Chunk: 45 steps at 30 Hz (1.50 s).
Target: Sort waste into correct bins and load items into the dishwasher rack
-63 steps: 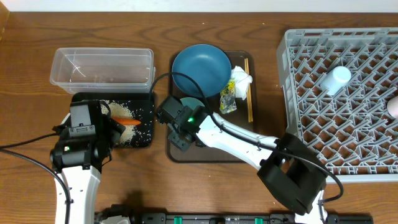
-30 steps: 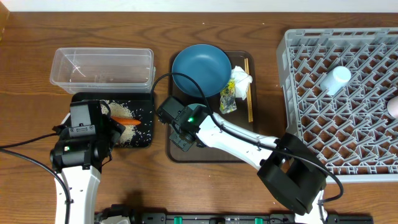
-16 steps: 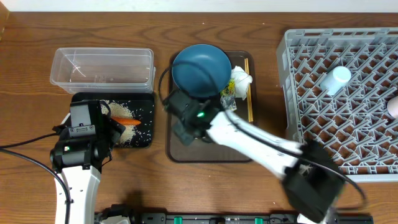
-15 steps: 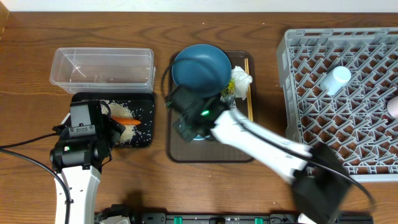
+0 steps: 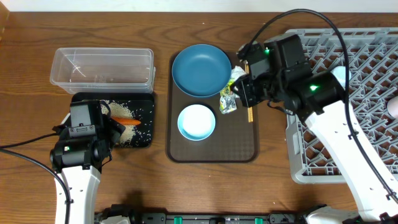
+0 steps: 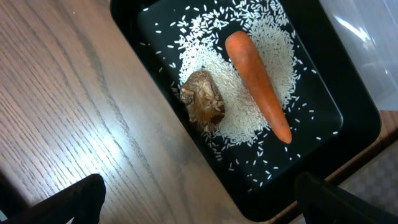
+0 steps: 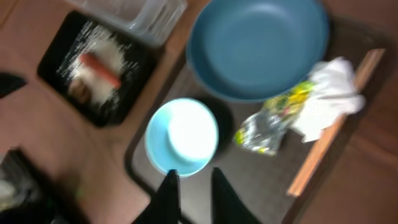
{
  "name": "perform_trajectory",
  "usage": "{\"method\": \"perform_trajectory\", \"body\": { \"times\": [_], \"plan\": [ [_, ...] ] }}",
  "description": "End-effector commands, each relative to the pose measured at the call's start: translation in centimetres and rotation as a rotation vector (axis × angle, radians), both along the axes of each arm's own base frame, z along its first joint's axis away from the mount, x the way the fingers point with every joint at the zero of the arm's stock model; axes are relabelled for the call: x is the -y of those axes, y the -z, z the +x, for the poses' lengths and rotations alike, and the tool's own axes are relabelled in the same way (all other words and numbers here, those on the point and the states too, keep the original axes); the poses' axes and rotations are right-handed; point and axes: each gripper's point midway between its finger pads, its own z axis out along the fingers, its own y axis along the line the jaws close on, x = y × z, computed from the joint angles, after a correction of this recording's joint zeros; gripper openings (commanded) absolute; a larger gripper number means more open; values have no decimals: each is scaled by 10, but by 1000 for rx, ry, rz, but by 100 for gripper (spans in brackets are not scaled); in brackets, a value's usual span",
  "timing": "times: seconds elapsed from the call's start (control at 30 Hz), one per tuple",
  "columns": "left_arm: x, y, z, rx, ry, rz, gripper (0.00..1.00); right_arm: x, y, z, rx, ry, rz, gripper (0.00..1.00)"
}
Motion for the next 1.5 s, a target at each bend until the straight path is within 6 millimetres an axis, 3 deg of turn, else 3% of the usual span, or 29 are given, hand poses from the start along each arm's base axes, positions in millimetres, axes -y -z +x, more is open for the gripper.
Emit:
{"method": "perform_trajectory", "body": {
  "times": [0.0,0.07,0.17,0.3,0.43,0.53,0.63,0.77,0.97,1.27,1.47],
  "plan": [
    [-3,-5,1,7,2,17,98,-26,12,-19,-40,-155,23,29],
    [-3,-5,1,7,2,18,98,-43,26,-30,-55,-229,-2,48],
    [-3,-5,1,7,2,18,98,-70,57,-45,-84,-316,-85,60],
    [-3,-5,1,7,2,17,98,-88,113,-51,-106,-333,-276,65],
    [-3,-5,1,7,2,17,98,-108,168,-62,-160,-376,-373,62],
    [-3,-5,1,7,2,17,98,-117,199,-70,-198,-410,-408,59],
    [-3,-5,1,7,2,18,98,-121,217,-77,-221,-430,-432,56],
    [-3,-5,1,7,2,17,98,-122,222,-79,-205,-436,-465,45],
    [-3,-5,1,7,2,18,98,-117,224,-70,-160,-381,-518,1],
    [-3,-5,1,7,2,17,98,-125,217,-72,-211,-321,-458,1],
    [-3,-5,1,7,2,17,98,-147,163,-68,-262,-352,-199,1]
  ]
}}
